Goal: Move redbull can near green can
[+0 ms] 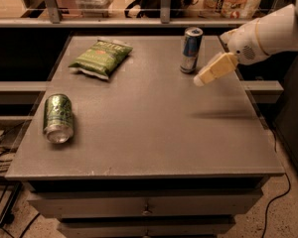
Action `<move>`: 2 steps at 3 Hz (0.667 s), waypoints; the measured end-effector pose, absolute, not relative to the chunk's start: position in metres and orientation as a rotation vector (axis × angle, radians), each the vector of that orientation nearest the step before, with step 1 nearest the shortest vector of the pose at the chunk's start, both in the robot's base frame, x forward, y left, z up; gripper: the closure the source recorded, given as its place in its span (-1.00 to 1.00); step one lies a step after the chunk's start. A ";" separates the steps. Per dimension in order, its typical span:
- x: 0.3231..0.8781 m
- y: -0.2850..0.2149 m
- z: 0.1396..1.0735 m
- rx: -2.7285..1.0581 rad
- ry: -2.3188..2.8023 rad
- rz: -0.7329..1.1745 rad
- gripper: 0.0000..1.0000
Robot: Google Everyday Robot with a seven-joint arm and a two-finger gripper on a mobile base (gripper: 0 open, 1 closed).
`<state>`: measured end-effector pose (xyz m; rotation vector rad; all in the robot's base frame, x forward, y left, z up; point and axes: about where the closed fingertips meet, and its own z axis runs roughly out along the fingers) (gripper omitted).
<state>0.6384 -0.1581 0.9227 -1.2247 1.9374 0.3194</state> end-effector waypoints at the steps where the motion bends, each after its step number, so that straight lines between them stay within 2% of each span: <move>1: 0.663 -0.144 0.916 -1.156 1.914 0.362 -1.00; 2: 0.691 -0.139 0.914 -1.073 1.898 0.369 -1.00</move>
Offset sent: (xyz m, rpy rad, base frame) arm 0.0850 0.0184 -0.0076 0.1843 -0.0728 -0.1410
